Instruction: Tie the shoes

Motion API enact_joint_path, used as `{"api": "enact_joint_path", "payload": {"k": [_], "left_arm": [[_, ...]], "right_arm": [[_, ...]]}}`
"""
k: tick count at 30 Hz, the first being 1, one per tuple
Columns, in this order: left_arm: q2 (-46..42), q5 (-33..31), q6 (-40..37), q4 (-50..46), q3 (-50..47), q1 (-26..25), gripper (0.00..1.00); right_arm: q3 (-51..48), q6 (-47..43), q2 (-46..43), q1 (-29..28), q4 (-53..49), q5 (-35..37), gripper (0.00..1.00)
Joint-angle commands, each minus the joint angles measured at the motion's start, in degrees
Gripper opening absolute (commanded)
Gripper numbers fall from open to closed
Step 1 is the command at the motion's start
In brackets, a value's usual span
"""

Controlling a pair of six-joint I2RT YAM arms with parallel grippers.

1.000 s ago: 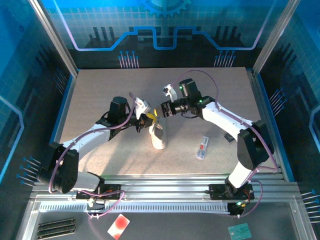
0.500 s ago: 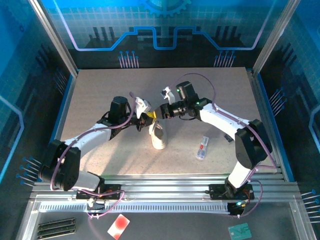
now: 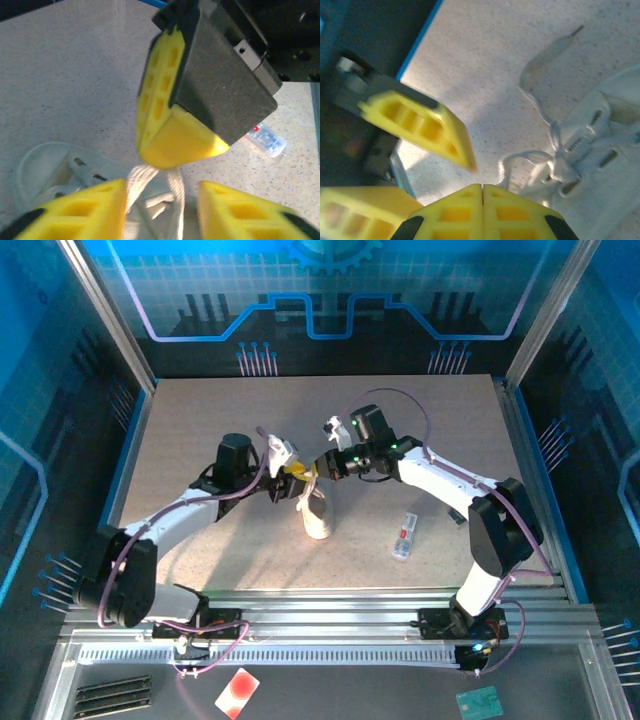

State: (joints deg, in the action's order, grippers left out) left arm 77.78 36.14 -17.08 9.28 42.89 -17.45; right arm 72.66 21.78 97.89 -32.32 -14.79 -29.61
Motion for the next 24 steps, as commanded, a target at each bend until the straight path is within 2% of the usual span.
{"api": "enact_joint_path", "payload": {"k": [1, 4, 6, 12, 19, 24], "left_arm": [[-5.15, -3.67, -7.52, -9.21, -0.27, 3.48, 0.51], [-5.69, -9.71, -13.72, -14.62, 0.25, 6.9, 0.56], [-2.85, -12.42, -17.05, -17.1, 2.38, 8.39, 0.57], [16.12, -17.73, -35.67, -38.52, 18.16, 8.84, 0.57], [21.88, -20.15, -52.1, -38.44, 22.29, 9.02, 0.63], [29.89, -26.8, -55.93, -43.2, 28.77, 9.02, 0.63]], "right_arm": [[4.07, -5.14, 1.28, -0.73, -6.48, 3.85, 0.0], [5.19, -7.37, 1.46, -1.15, -8.18, 5.28, 0.0], [5.46, -8.51, 1.49, -1.48, -8.46, 5.52, 0.0], [5.29, -10.83, 1.29, -2.56, -8.82, 5.72, 0.0], [2.85, -11.28, 0.55, -2.74, -7.36, 6.34, 0.0], [3.0, -11.41, 0.59, -2.63, -6.94, 6.06, 0.0]]}}
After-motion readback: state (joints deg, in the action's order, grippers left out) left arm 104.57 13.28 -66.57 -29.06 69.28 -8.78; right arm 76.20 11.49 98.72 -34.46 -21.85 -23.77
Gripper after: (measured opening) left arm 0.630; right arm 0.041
